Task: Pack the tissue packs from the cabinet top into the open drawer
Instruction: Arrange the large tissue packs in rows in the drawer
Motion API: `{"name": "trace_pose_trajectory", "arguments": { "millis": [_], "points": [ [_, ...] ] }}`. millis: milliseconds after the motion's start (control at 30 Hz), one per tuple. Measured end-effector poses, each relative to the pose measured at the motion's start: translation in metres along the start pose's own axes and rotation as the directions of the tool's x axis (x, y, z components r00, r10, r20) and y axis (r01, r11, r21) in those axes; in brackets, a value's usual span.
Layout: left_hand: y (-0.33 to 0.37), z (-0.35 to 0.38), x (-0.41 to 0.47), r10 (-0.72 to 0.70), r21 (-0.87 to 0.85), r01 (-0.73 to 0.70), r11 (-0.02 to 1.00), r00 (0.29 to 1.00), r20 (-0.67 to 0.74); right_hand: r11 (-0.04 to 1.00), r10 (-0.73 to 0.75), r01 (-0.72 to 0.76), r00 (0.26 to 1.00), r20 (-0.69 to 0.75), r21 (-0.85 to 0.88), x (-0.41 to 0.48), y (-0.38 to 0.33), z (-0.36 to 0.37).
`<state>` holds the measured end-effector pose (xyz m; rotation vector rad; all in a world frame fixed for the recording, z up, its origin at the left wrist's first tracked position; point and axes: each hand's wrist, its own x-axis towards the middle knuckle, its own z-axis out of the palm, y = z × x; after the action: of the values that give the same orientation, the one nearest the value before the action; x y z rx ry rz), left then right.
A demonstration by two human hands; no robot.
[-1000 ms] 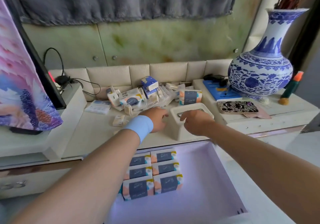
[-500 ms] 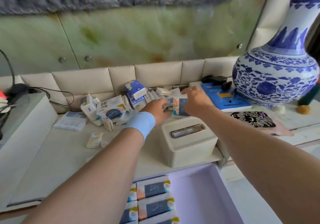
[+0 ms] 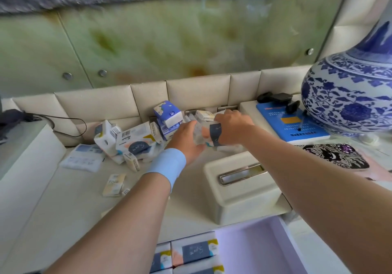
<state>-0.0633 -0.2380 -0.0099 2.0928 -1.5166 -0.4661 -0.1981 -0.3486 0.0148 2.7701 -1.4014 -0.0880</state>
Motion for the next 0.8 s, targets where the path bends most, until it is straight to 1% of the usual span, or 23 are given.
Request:
{"name": "trace_pose_trajectory", "arguments": {
  "millis": [100,167,233,333,400,467,533,600,700,800],
  "points": [
    [-0.007,-0.017,-0.003,0.04,-0.008,-0.04,0.999,0.997,-0.062,0.989,-0.145,0.145,0.989,-0.014,0.001,-0.005,-0.03,-0.011],
    [-0.013,-0.03,-0.005,0.066,-0.018,-0.067,0.998,0.996,-0.053,0.976,-0.209,0.212,0.976,-0.063,0.039,-0.009,-0.052,-0.016],
    [-0.02,-0.045,-0.013,0.06,-0.007,-0.06,0.998,0.998,-0.027,0.957,-0.251,0.265,0.961,-0.116,0.121,-0.012,-0.072,-0.022],
    [-0.04,-0.07,-0.025,-0.008,0.076,0.012,0.997,0.999,-0.045,0.91,-0.271,0.309,0.948,-0.169,0.275,-0.016,-0.096,-0.032],
    [-0.06,-0.09,-0.035,-0.071,0.115,0.078,0.99,0.995,-0.066,0.869,-0.253,0.305,0.951,-0.178,0.39,-0.016,-0.11,-0.034],
    [-0.08,-0.111,-0.047,-0.113,0.17,0.131,0.977,0.988,-0.108,0.857,-0.223,0.277,0.96,-0.171,0.435,-0.013,-0.125,-0.03],
    [-0.102,-0.13,-0.059,-0.177,0.182,0.204,0.962,0.972,-0.154,0.871,-0.196,0.253,0.965,-0.173,0.421,-0.006,-0.142,-0.018],
    [-0.124,-0.143,-0.072,-0.248,0.143,0.278,0.95,0.948,-0.201,0.884,-0.199,0.25,0.966,-0.164,0.395,-0.002,-0.162,-0.005],
    [-0.15,-0.152,-0.09,-0.338,0.105,0.369,0.924,0.913,-0.23,0.914,-0.282,0.309,0.95,-0.135,0.263,0.005,-0.192,0.01],
    [-0.17,-0.151,-0.103,-0.383,0.145,0.417,0.897,0.898,-0.217,0.943,-0.313,0.327,0.936,-0.159,0.064,0.02,-0.216,0.017]
  ]
}}
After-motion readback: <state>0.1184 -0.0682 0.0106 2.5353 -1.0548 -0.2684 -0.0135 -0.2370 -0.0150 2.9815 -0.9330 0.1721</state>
